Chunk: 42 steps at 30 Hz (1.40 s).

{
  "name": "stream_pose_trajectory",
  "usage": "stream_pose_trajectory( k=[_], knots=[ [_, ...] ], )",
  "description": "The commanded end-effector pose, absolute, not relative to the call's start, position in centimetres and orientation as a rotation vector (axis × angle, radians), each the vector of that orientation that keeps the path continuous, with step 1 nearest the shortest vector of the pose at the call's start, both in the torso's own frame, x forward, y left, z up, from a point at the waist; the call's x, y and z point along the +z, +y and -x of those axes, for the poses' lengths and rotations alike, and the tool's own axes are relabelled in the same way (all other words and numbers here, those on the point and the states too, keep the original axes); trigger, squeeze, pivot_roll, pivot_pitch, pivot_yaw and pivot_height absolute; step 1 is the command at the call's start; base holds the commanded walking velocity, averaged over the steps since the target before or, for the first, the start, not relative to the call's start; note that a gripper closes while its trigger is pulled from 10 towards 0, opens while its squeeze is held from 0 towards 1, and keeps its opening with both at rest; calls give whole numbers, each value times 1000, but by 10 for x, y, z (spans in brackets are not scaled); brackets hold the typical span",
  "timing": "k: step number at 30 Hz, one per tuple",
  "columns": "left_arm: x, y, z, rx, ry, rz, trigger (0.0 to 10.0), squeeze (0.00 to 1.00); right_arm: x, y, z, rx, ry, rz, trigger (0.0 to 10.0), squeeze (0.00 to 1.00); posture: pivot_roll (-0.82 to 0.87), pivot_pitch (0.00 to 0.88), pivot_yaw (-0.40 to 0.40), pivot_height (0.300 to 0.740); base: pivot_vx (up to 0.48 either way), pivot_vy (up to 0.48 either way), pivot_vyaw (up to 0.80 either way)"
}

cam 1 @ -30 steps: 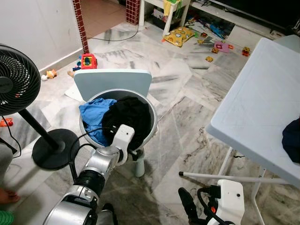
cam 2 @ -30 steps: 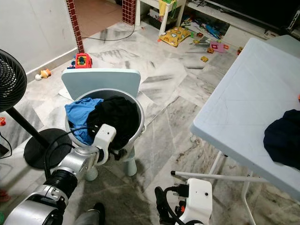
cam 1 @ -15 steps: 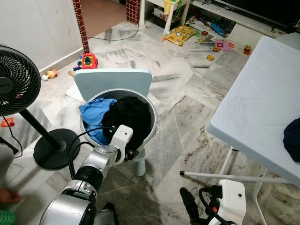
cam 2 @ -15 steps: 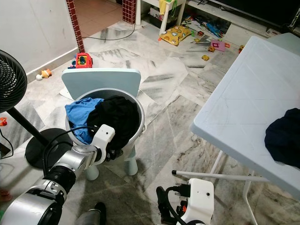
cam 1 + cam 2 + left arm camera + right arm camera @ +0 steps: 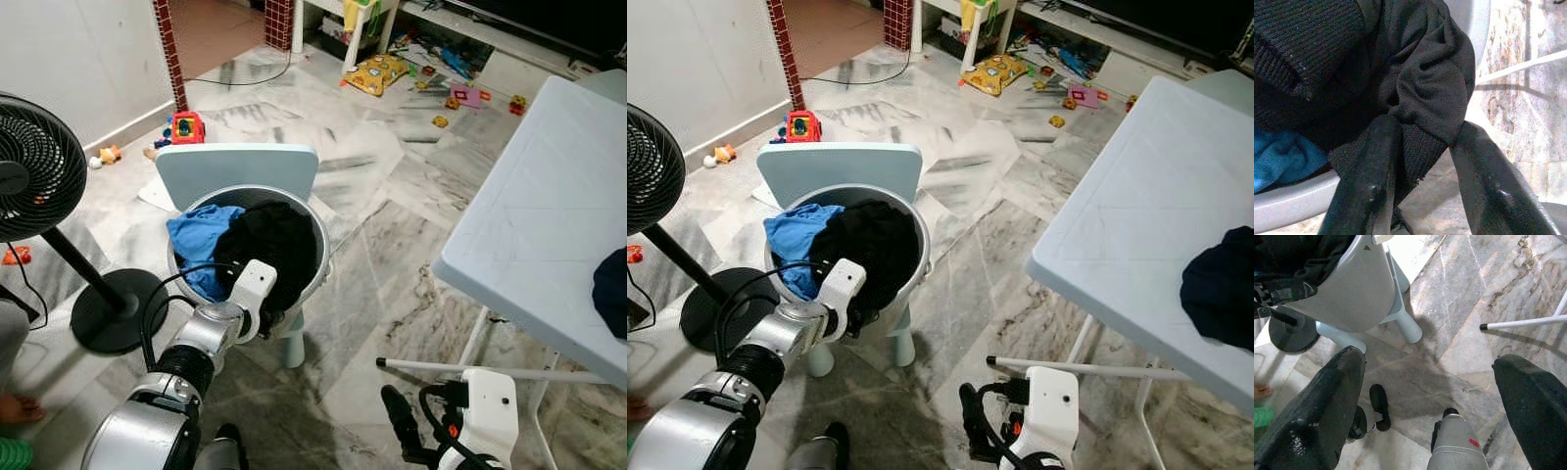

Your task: Hang hanger

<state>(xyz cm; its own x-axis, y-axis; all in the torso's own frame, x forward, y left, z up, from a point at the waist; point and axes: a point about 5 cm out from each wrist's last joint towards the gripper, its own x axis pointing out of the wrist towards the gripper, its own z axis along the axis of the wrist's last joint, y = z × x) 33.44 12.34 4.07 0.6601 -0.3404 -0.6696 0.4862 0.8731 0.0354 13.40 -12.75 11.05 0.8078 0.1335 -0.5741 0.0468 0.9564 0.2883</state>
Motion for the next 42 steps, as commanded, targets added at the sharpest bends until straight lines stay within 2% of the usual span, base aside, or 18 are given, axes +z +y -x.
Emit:
stream_pose_trajectory(
  k=[1,18,19,30,37,42],
  knots=[
    [42,121,-336,-469,696,-229,0,0,110,-131,-137,31,626,-299,10000,0,13,153,-108,740,0,0,0],
    [54,122,-347,-455,597,-248,0,0,109,-139,-155,36,586,-269,10000,0,26,89,-110,740,0,0,0],
    [59,122,-350,-459,544,-315,0,0,109,-140,-157,38,582,-266,10000,0,28,84,-110,740,0,0,0],
    [117,118,-374,-479,172,-424,0,0,110,-148,-183,49,515,-235,10000,0,83,1,-107,740,0,0,0],
    [166,118,-381,-512,-124,-425,0,0,111,-149,-202,71,464,-207,10000,0,110,0,-99,740,0,0,0],
    [191,119,-384,-488,-219,-373,0,0,110,-154,-209,73,448,-190,10000,0,124,0,-106,740,0,0,0]
  ],
)
